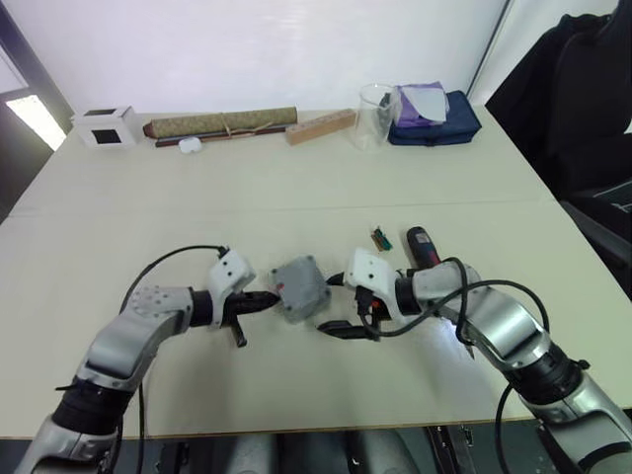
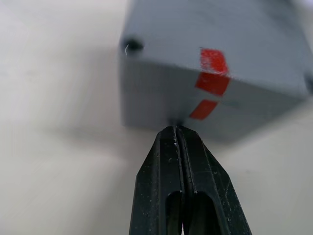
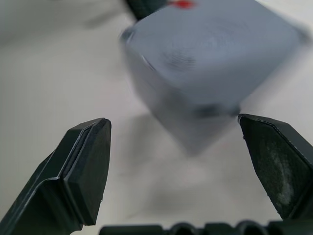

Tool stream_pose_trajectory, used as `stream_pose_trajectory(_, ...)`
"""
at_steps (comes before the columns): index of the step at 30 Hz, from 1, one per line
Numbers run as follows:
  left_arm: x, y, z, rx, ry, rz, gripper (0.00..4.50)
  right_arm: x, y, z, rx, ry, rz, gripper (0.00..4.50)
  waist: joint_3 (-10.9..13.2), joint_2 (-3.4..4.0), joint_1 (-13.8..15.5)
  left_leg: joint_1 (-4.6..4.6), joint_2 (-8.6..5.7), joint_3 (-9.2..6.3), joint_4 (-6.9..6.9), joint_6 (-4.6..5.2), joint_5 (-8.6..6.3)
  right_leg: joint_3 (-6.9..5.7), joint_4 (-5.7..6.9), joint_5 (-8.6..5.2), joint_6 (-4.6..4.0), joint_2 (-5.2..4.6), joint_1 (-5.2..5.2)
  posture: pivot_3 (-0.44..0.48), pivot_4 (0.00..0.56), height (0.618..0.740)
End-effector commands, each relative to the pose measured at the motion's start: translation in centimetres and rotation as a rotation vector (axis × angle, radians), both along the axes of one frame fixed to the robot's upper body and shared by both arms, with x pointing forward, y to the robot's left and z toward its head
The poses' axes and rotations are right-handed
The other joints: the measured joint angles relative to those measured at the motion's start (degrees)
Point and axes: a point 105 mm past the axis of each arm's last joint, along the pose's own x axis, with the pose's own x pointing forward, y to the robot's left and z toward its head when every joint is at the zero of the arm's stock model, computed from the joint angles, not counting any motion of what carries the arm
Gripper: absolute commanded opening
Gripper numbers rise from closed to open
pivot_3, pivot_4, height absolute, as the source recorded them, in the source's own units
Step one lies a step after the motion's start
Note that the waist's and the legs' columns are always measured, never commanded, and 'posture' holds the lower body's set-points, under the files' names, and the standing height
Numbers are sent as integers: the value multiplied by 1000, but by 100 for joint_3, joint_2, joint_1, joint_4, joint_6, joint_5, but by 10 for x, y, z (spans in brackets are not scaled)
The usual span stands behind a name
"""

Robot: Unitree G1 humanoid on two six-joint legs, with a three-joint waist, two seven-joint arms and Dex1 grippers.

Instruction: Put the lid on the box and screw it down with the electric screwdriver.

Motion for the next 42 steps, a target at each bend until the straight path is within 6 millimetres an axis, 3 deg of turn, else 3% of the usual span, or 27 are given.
stream_pose_trajectory(1, 4, -7, 11, -13, -59, -33, 0, -10, 7, 14, 46, -23, 29, 4473, 0, 0, -18, 0, 0, 1, 0, 0, 0, 0, 0, 0, 0, 0, 0, 0, 150, 740)
stream_pose_trajectory(10, -2, -5, 10, -7, -31, -66, 0, 0, -2, 18, 43, -59, -62, 4473, 0, 0, -6, 0, 0, 2, 0, 0, 0, 0, 0, 0, 0, -1, 0, 0, 150, 740)
stream_pose_trajectory(17, -2, 24, 36, 6, -45, -43, 0, 18, -64, 52, 95, -134, -369, 4473, 0, -1, 21, -4, -2, -1, 0, 0, 0, -1, -1, 0, 0, -4, 0, 0, 150, 740)
stream_pose_trajectory(20, 0, 25, 52, -37, -65, -34, 0, 19, -80, 55, 126, -115, -493, 4473, 0, -1, 10, -2, 0, 1, 0, 0, 0, 0, -2, 0, 0, -2, 1, 0, 150, 740)
stream_pose_trajectory(23, -2, 10, 73, -93, -99, -80, 0, 14, -93, 40, 134, -56, -626, 4473, -1, -3, 15, -2, 0, -1, 0, 0, 0, 0, 0, 0, 0, 2, 1, 0, 150, 740)
stream_pose_trajectory(29, -3, -12, 80, -120, -123, -140, 0, 19, -81, 31, 185, 7, -743, 4473, -1, -3, -34, 3, -1, 8, 0, 0, 0, 8, 2, 0, 1, 2, 1, 0, 150, 740)
stream_pose_trajectory(42, -2, -23, 78, -133, -136, -140, 0, 27, -82, 32, 77, 54, -943, 4473, -1, -2, -8, 2, -2, 3, 0, -1, 1, 7, 7, 0, -1, 2, 0, 0, 150, 740)
